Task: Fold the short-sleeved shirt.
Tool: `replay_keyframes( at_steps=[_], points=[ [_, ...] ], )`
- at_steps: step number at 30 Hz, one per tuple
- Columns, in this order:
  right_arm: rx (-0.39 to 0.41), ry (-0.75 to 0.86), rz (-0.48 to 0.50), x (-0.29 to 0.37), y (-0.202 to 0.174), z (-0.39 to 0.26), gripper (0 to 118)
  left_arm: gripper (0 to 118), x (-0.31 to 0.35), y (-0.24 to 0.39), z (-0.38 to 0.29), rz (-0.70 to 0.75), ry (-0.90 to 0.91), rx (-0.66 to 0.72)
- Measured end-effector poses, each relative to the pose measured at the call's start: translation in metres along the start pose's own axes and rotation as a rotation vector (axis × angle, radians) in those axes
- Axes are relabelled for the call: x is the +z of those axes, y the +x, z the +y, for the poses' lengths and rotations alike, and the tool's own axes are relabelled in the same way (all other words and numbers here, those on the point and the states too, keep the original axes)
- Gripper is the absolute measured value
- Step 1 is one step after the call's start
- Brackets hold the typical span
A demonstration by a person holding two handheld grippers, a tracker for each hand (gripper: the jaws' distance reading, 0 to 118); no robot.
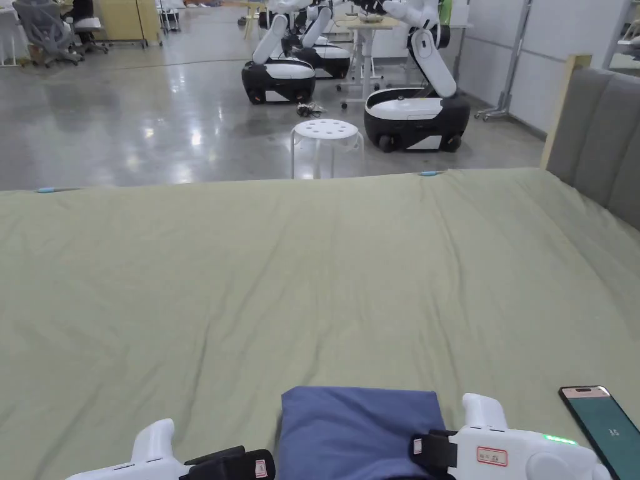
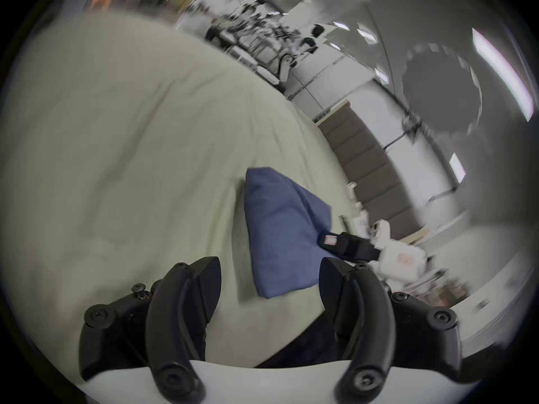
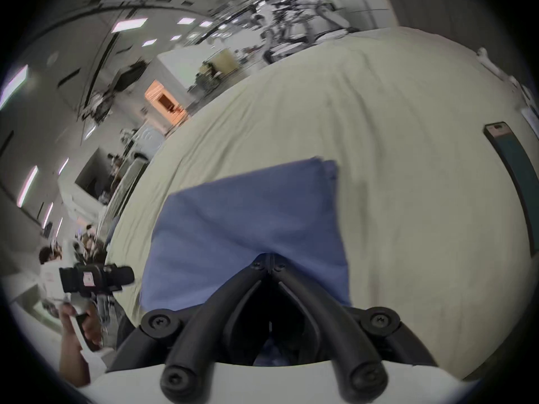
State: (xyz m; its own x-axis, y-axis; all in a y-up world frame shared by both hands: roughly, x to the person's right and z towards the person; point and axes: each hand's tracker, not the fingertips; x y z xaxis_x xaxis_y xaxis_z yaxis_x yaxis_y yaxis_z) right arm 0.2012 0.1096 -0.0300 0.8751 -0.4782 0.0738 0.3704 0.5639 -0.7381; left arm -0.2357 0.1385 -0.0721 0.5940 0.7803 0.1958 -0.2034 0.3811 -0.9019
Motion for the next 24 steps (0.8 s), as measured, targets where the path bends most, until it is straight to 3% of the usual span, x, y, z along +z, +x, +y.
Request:
replay_keyframes(
  at_steps=[4,6,8,9,10,11,12,19,24],
  points=[
    [0.001,-0.01,0.023,0.001,0.002,-0.005,1,70,-0.06,-0.028,0.004,-0.186,-0.042,0.217],
    [0.01,-0.006,0.023,0.003,0.0,-0.004,1,69,-0.103,-0.026,0.0,-0.173,-0.096,0.263],
    [0.023,-0.001,0.023,0.004,-0.002,-0.007,1,66,-0.127,-0.017,0.0,-0.273,-0.093,0.242],
    [0.03,0.0,0.024,0.004,-0.003,-0.007,1,57,-0.135,-0.008,0.005,-0.208,-0.111,0.232],
    [0.034,0.002,0.026,0.005,-0.003,-0.007,1,35,-0.143,0.004,0.004,-0.13,-0.137,0.212],
    [0.04,0.005,0.023,0.007,-0.005,-0.008,1,24,-0.146,0.011,0.004,-0.041,-0.143,0.165],
    [0.046,0.009,0.023,0.008,-0.007,-0.008,1,23,-0.143,0.015,0.004,-0.044,-0.128,0.126],
    [0.233,0.024,0.026,0.03,-0.043,-0.018,1,22,-0.047,-0.008,0.026,0.017,-0.051,0.074],
    [0.269,-0.003,0.04,0.037,-0.068,-0.036,1,21,0.081,-0.097,0.06,0.26,0.047,0.067]
  ],
)
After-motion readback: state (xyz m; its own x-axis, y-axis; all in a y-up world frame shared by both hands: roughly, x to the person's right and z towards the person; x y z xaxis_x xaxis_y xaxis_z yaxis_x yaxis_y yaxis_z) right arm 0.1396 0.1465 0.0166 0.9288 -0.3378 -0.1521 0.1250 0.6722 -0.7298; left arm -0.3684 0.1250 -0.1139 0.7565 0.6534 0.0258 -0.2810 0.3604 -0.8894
